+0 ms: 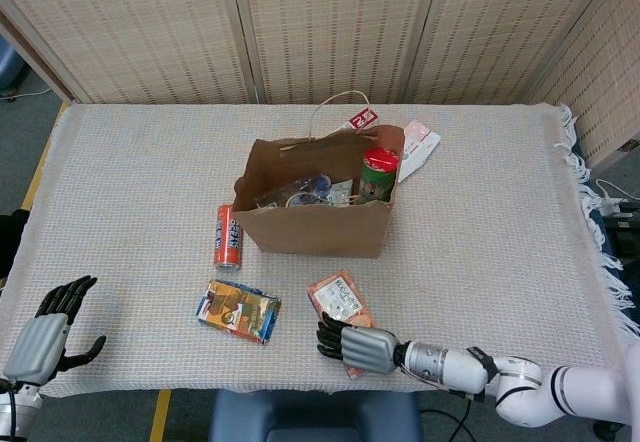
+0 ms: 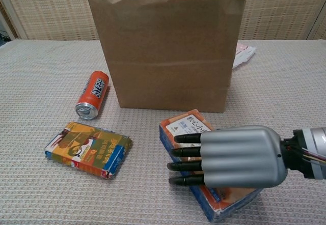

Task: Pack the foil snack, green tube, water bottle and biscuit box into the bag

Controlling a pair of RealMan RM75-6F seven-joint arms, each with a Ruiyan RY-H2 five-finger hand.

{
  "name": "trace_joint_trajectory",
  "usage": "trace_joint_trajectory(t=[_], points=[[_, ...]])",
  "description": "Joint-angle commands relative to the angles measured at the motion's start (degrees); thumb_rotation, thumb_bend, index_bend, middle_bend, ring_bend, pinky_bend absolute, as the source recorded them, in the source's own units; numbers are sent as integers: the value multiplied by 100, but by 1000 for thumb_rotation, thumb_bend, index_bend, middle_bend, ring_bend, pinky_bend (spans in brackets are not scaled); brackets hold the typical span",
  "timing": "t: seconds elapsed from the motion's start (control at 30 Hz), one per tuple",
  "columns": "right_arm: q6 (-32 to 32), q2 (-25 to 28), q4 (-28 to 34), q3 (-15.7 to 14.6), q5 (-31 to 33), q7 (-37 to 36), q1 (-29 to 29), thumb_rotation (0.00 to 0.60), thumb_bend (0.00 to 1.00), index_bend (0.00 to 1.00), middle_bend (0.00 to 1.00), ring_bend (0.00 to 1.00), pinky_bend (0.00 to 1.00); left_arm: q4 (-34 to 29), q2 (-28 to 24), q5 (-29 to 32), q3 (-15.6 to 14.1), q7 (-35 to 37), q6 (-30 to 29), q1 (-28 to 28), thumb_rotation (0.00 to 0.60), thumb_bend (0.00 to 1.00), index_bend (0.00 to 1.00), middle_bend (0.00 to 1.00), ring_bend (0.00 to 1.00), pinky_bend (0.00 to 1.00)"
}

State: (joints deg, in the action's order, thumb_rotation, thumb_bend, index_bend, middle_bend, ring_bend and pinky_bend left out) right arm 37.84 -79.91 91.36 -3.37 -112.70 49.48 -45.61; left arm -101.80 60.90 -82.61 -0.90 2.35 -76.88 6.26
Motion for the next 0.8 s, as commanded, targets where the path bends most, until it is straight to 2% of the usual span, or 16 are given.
trace_joint_trajectory(t=[0.03,0.07,0.13,0.3,0.43,0.53,0.67,0.8], points=[[104,-25,-40,-18,-27,87,45,600,171,626,516,478,592,1,0,-10,-3,-1,-1,0,600,330,0,0,0,9],[151,-10,-26,-28,-23,103,68,600,186,681,556,533,645,2,1,-18,-5,2,-5,0,600,330,0,0,0,9],[301,17,-4,-30,-65,142,109,600,191,711,575,555,662,7,2,-30,-9,3,-10,-1,600,330,0,0,0,9],[977,141,177,-22,-315,-22,180,600,192,725,584,560,662,3,-7,-40,-18,7,1,1,600,330,0,0,0,9],[1553,282,453,124,-521,-159,191,600,192,724,584,560,662,-13,-13,-22,-15,5,13,5,600,331,0,0,0,9],[1912,406,772,310,-579,-250,197,600,192,719,584,560,662,-16,-13,-23,-17,-5,7,1,600,332,0,0,0,9],[2419,556,1307,739,-593,-318,194,600,192,714,584,560,662,-21,-5,-24,-18,-25,2,-1,600,331,0,0,0,9],[2641,679,1691,1200,-532,-173,149,600,192,714,584,560,662,-19,0,-17,-15,-40,-1,-1,600,330,0,0,0,9]])
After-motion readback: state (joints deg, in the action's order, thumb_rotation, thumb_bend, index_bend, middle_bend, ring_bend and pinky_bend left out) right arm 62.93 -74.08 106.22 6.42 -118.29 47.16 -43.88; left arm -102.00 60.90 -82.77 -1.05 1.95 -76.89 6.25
